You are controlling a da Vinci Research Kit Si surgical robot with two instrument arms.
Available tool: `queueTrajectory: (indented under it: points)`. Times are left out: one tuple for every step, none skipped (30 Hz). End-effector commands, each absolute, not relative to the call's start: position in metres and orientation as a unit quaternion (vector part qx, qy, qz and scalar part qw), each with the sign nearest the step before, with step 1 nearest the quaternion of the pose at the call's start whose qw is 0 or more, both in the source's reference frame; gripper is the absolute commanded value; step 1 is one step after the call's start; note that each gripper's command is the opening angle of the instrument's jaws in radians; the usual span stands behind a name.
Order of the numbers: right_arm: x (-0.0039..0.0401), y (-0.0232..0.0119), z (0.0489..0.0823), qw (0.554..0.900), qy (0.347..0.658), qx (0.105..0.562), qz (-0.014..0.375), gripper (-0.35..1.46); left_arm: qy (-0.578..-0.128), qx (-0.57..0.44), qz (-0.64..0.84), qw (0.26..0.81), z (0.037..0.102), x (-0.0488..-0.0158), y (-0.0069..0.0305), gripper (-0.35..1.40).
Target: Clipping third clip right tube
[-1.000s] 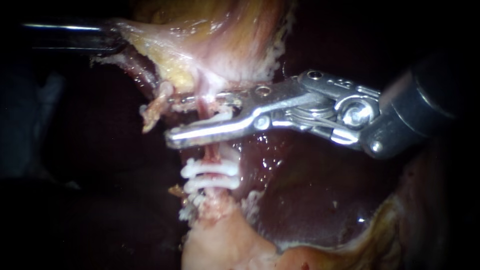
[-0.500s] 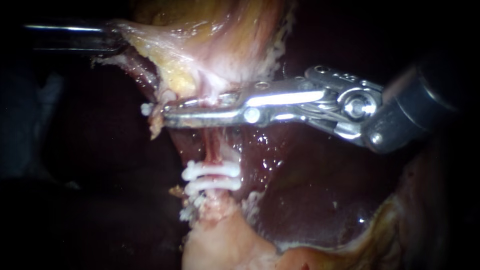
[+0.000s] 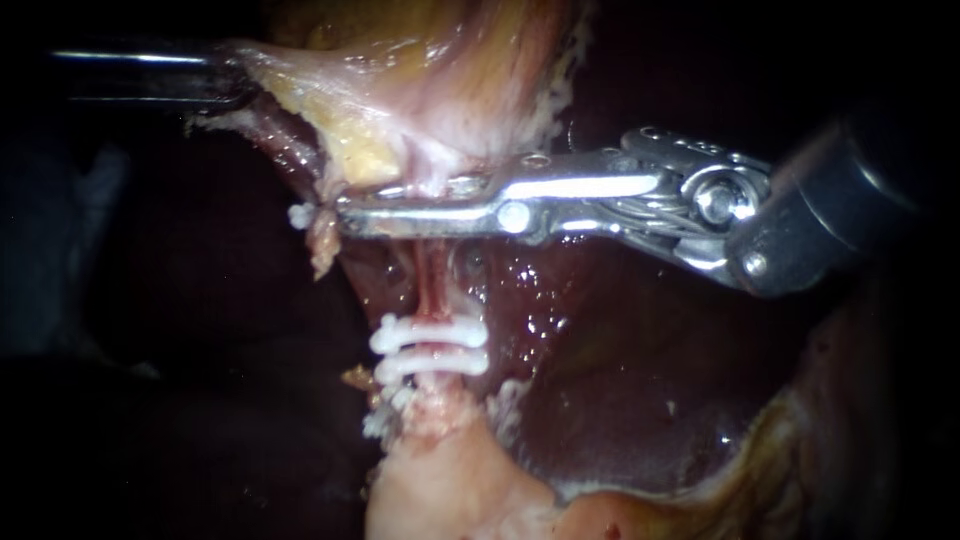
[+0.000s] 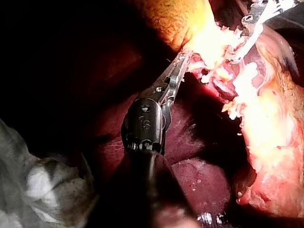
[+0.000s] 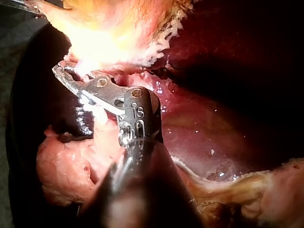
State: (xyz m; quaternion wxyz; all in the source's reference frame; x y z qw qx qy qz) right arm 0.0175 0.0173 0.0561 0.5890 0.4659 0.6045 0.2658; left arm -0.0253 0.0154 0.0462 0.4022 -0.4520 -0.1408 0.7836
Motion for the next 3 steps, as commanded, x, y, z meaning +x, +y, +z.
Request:
queueTrajectory:
  points:
    - [0.0175, 0.0174, 0.0562, 0.589, 0.605, 0.466, 0.266, -0.35, -0.141, -0.452, 0.784, 0.402, 0.0462, -0.0253, 0.0154, -0.35]
    - [0.0175, 0.0174, 0.0562, 0.589, 0.605, 0.466, 0.265, -0.35, -0.141, -0.452, 0.784, 0.402, 0.0462, -0.0253, 0.0154, -0.35]
    - [0.0175, 0.0174, 0.0563, 0.589, 0.605, 0.466, 0.265, -0.35, -0.141, -0.452, 0.784, 0.402, 0.0463, -0.0253, 0.0154, -0.35]
